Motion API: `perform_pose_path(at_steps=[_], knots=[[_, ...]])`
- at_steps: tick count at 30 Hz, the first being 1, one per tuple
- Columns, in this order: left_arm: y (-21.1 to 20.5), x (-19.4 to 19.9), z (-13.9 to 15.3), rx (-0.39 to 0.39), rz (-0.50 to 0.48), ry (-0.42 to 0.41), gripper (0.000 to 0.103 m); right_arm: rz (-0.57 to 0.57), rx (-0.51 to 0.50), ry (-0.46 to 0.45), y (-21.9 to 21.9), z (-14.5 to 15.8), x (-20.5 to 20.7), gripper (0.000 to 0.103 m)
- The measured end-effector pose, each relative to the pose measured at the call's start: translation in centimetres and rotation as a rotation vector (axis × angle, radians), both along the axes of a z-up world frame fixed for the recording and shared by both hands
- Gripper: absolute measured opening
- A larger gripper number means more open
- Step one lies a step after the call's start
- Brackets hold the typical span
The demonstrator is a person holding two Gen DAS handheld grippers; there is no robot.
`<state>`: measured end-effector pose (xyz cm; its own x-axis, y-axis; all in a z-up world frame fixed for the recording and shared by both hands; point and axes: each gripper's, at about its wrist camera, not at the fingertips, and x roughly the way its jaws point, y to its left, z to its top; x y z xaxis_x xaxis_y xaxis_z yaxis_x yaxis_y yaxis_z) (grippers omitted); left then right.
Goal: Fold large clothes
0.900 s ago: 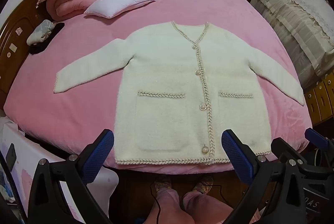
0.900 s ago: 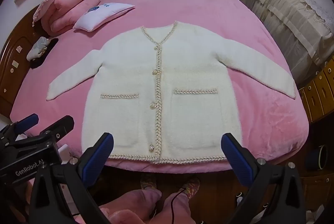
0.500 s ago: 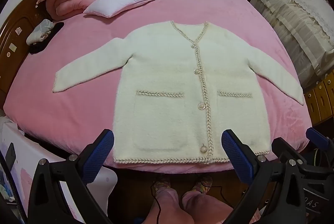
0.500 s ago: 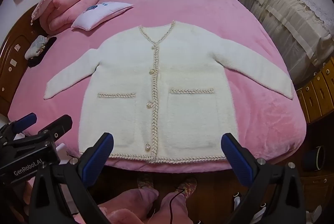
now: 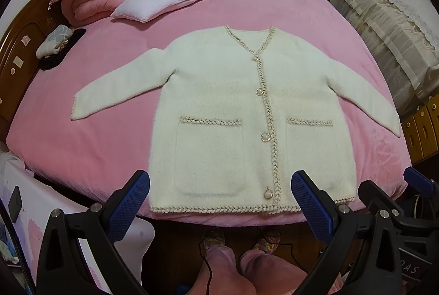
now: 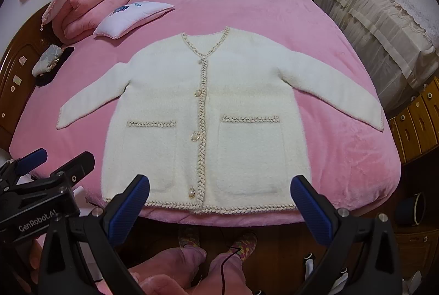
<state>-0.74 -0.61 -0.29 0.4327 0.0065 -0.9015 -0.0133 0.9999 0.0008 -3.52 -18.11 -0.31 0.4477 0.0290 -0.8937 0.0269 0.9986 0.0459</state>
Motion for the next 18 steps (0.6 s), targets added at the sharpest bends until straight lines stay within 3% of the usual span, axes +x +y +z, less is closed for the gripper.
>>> perform_pose_path(at_steps=[18], knots=[[0.15, -0.14, 0.15, 0.002, 0.001, 0.003, 0.102, 0.000, 0.001, 0.001, -0.13, 0.02, 0.06, 0.103]])
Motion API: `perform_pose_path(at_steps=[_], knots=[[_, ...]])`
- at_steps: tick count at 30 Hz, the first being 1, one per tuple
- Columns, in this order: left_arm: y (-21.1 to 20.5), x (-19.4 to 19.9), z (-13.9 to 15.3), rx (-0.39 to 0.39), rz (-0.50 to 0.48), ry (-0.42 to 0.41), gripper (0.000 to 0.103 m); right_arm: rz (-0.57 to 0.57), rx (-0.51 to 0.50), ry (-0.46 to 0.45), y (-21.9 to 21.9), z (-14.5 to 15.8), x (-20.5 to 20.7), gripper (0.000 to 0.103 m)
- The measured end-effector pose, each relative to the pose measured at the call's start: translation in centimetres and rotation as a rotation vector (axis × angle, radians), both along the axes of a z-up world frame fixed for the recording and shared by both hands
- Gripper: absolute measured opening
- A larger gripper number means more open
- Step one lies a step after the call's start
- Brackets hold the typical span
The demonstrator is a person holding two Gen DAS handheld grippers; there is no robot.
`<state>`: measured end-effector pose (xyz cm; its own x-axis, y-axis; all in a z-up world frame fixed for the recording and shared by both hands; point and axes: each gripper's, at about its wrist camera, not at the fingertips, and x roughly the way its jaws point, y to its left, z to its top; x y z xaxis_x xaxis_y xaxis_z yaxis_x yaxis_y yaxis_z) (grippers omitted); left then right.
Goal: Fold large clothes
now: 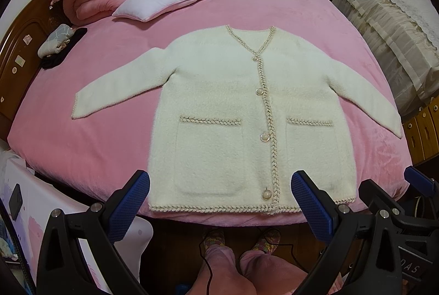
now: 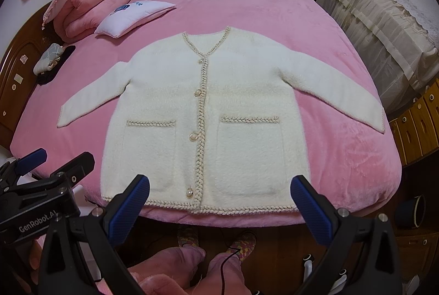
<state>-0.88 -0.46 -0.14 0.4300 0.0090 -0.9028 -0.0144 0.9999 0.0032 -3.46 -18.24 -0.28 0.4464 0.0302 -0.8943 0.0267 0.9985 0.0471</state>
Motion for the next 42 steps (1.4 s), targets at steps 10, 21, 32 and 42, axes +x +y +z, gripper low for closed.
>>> perform_pose_path(at_steps=[10, 21, 32, 42], knots=[[-0.3, -0.2, 0.2, 0.008, 0.006, -0.004, 0.102, 0.007, 0.004, -0.003, -0.3, 0.1, 0.0, 0.103], [-2.7, -0.4, 0.7, 0.029, 0.066, -0.015, 0.102, 0.069, -0.023, -0.019, -2.1, 0.5, 0.2, 0.103], [-4.0, -1.6, -1.2, -0.040, 0.195, 0.071, 0.102, 0.250, -0.054, -0.093, -3.3, -0.3, -1.1, 0.103], [2.1, -1.9, -4.6, -0.159, 0.406, 0.174, 0.102, 0.322, -0.056, -0.017, -2.0, -2.9, -0.2, 0.103]])
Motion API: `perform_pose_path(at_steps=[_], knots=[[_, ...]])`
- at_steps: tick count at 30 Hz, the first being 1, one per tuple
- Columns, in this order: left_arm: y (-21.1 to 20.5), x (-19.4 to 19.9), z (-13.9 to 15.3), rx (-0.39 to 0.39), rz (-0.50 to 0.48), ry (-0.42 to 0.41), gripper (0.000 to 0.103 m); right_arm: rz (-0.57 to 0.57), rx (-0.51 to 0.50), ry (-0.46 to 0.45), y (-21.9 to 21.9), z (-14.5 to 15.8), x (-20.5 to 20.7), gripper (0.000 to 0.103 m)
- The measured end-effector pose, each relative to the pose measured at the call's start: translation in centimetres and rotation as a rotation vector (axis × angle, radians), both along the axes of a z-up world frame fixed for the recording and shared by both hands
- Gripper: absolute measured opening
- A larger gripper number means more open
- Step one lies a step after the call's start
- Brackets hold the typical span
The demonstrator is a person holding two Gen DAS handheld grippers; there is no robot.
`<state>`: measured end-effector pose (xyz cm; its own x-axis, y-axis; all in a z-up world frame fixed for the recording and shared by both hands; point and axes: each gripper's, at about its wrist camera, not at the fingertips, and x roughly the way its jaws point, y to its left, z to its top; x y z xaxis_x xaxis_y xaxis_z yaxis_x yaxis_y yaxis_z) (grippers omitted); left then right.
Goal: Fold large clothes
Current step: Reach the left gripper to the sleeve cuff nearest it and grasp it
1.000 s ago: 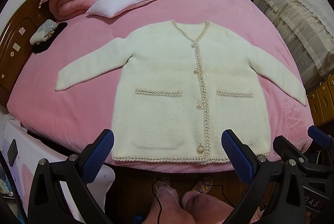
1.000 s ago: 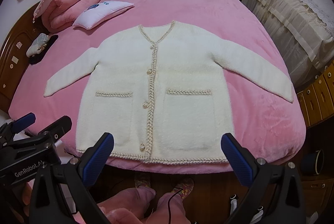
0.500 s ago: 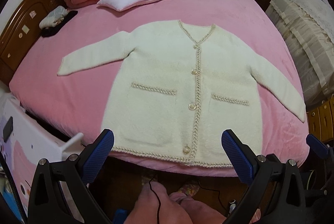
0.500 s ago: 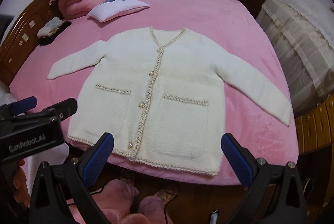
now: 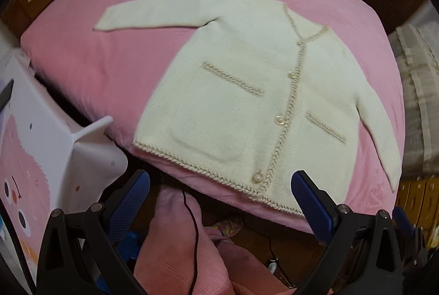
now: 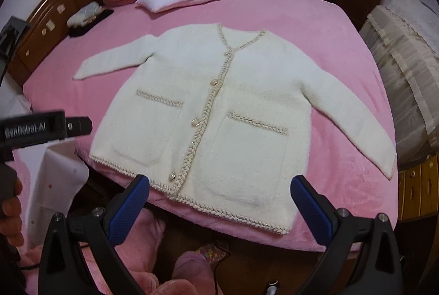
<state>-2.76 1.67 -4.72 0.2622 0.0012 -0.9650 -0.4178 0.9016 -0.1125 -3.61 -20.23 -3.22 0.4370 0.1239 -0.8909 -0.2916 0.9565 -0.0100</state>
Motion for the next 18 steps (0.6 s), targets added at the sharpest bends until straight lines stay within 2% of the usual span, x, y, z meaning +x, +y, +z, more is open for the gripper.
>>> perform_pose_path(at_steps=[5, 9, 14, 18], knots=[[4.3, 1.0, -1.9, -0.033, 0.057, 0.026, 0.102, 0.106, 0.009, 0.012, 4.0, -0.9, 1.2, 0.103], [9.4, 3.6, -3.4, -0.092, 0.114, 0.034, 0.102, 0.180, 0.025, 0.020, 7.8, -1.2, 2.8, 0.102], [17.2, 7.9, -4.4, -0.141, 0.160, 0.017, 0.102, 0.170, 0.054, 0.042, 13.2, -1.6, 6.6, 0.102], [24.5, 11.3, -5.4, -0.165, 0.226, 0.032, 0.102, 0.143, 0.048, 0.118, 18.4, -2.8, 10.3, 0.102]])
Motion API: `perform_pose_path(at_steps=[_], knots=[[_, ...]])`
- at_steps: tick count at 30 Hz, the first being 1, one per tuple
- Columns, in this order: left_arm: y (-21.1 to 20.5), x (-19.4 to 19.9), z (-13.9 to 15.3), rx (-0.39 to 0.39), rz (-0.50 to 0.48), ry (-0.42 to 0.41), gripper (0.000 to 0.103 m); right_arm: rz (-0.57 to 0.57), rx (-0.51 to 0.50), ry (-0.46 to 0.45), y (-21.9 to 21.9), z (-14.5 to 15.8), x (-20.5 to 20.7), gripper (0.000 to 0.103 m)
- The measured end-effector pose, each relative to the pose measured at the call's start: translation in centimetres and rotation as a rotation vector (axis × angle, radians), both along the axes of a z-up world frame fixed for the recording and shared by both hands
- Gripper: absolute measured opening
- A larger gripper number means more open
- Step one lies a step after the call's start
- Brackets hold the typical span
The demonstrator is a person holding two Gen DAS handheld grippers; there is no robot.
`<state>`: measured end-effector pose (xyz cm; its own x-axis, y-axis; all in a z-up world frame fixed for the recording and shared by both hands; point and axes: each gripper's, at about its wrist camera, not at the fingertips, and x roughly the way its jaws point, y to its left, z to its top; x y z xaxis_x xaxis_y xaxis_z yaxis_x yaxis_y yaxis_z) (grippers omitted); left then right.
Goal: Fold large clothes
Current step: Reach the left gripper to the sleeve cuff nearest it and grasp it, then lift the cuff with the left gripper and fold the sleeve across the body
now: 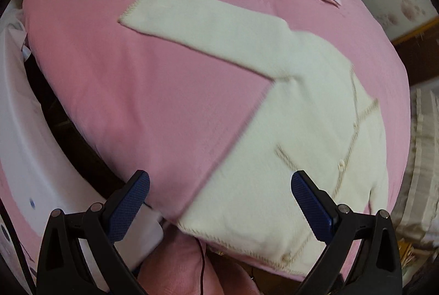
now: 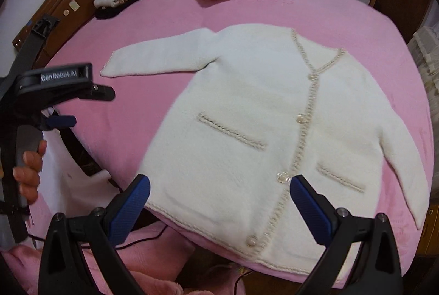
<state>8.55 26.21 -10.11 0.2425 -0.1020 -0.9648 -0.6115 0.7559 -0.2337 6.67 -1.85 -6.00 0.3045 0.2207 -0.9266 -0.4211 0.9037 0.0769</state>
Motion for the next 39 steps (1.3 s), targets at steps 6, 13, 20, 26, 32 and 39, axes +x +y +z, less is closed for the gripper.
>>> perform_pose_path(at_steps=[6, 13, 20, 26, 32, 39], knots=[[12.1, 3.9, -4.3, -0.018, 0.172, 0.006, 0.102, -0.038, 0.013, 0.078, 6.8, -1.3, 4.1, 0.102], [21.6, 7.6, -12.6, -0.076, 0.379, 0.019, 0.102, 0.018, -0.024, 0.205, 12.8, -3.9, 6.2, 0.102], [26.1, 8.0, -20.0, -0.136, 0.655, 0.014, 0.092, 0.057, -0.107, 0.265, 14.5, -5.6, 6.4, 0.102], [25.8, 9.7, -20.2, -0.063, 0.716, -0.102, 0.068, 0.025, -0.129, 0.285, 13.8, -5.9, 7.3, 0.102], [25.4, 12.7, -19.9, 0.001, 0.627, -0.100, 0.010, -0.052, -0.107, 0.306, 12.4, -6.4, 8.0, 0.102], [23.3, 13.7, -14.2, 0.009, 0.553, -0.228, 0.006, -0.083, -0.026, 0.247, 10.1, -5.4, 9.0, 0.102]])
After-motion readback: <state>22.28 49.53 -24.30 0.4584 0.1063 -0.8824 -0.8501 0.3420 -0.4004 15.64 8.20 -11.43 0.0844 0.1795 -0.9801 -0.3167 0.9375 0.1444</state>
